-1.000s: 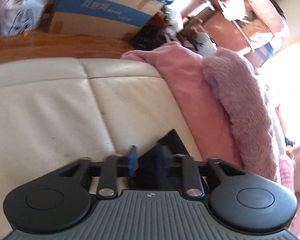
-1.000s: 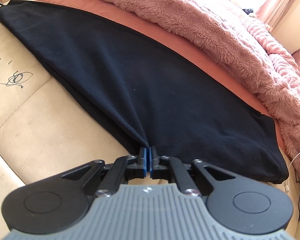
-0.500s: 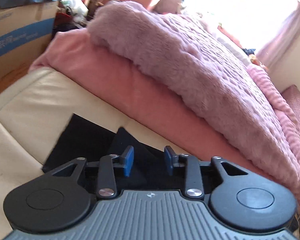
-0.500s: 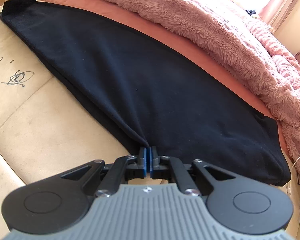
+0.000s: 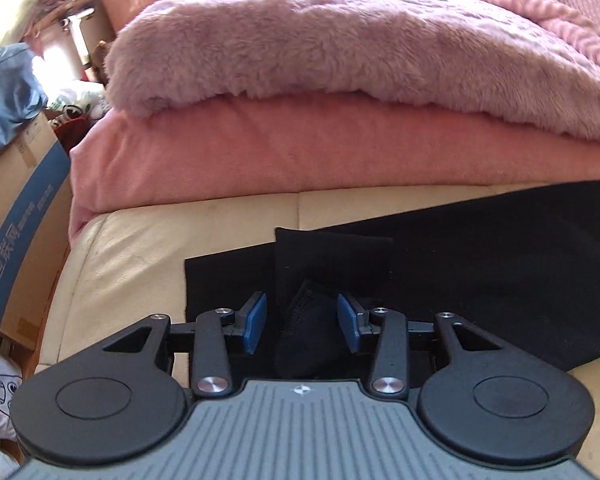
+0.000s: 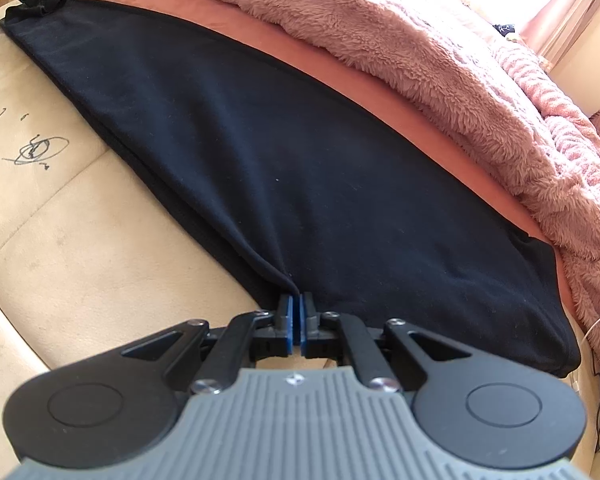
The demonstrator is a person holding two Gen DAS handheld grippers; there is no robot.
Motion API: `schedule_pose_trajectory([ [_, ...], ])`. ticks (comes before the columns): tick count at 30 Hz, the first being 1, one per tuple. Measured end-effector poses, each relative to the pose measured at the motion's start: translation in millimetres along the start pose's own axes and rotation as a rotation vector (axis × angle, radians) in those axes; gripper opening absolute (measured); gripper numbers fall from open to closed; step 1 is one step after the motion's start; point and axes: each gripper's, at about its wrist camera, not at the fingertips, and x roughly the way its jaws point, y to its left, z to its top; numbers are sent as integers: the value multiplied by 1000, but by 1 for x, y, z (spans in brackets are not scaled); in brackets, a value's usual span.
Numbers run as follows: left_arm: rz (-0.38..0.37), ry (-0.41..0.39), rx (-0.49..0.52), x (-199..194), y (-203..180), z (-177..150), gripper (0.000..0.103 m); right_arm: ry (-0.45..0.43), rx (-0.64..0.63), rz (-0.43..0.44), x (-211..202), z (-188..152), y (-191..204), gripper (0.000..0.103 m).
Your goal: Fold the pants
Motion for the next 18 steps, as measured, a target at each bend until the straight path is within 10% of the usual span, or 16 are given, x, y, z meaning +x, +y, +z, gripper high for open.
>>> schedule_pose_trajectory([
  [4, 12, -21, 52, -4, -16, -6, 12, 2, -3, 0, 1, 1, 1, 0],
  [9, 34, -98, -2, -24, -15, -14, 7, 1, -4, -2, 1, 1, 2, 0],
  [18, 0, -94, -795, -21, 86, -58, 5, 5, -10, -3, 2, 2, 2, 0],
])
